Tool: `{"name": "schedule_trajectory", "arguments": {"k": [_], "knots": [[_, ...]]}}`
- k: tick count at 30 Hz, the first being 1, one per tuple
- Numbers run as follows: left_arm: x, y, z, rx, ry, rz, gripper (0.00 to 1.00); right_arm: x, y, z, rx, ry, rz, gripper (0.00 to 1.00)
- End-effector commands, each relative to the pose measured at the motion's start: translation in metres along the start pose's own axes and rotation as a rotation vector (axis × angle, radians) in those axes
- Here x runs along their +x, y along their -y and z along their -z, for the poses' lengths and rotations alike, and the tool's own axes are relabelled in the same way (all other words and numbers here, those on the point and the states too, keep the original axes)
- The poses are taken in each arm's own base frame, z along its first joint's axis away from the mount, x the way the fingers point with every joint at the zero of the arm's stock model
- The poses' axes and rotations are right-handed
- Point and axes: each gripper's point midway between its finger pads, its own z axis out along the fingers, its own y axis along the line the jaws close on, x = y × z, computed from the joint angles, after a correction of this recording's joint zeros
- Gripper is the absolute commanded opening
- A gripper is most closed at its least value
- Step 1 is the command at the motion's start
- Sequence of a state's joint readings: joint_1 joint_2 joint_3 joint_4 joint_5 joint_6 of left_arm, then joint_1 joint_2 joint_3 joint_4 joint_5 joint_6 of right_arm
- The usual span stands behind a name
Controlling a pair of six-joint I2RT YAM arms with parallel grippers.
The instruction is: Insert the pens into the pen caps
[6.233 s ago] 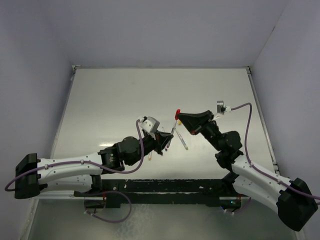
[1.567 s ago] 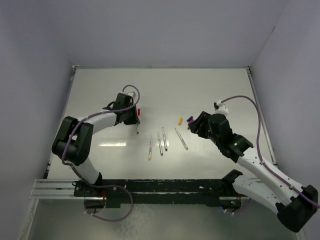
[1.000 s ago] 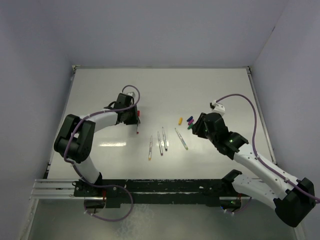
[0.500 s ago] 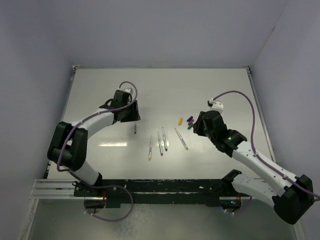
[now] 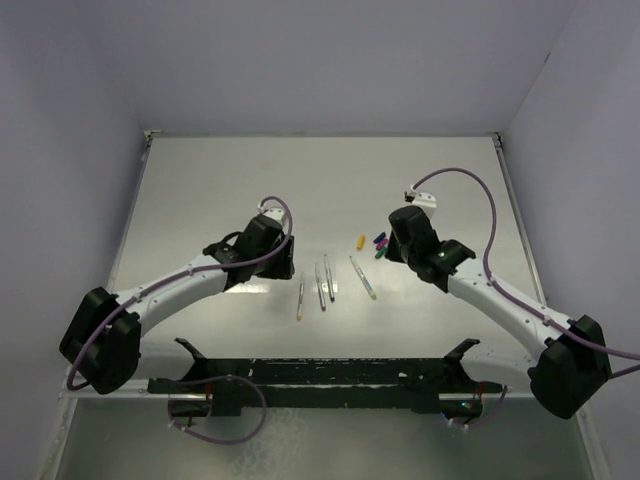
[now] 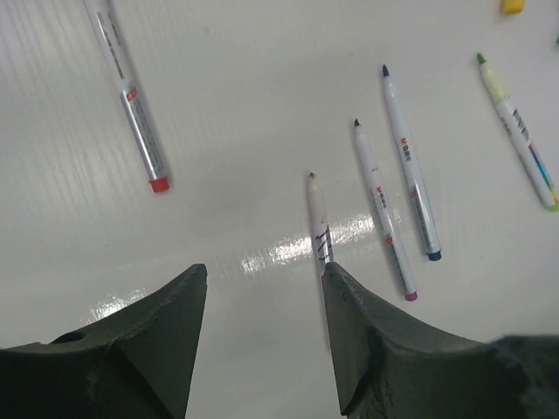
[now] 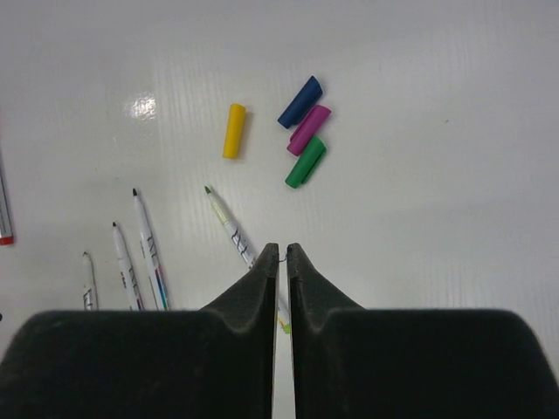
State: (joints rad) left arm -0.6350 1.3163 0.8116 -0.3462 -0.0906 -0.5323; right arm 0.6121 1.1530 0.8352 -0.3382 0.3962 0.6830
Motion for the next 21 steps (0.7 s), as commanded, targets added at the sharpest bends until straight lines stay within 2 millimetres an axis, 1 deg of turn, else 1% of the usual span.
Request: {"name": "schedule_trajectory", "arguments": {"k": [1,6,10,17,21], "knots": [[0.021,0.0,0.007,-0.04,-0.015,0.027,0.59,-0.028,0.002,0.003,0.023,0.065,-0.015,0.09],[0.046,0.019,0.003,-0.017,-0.058,-0.003,0.6,-0.033,0.001,0.004,-0.022,0.079,-0.055,0.1],[0.057,0.035,-0.005,0.0,-0.076,-0.027,0.6,-0.03,-0.001,0.006,-0.048,0.08,-0.067,0.1],[0.067,0.04,-0.016,-0.033,-0.101,-0.06,0.61,-0.021,-0.002,0.006,-0.072,0.059,-0.066,0.09],[0.071,0.043,-0.021,-0.041,-0.113,-0.074,0.61,-0.021,-0.004,0.007,-0.092,0.069,-0.073,0.09]]}}
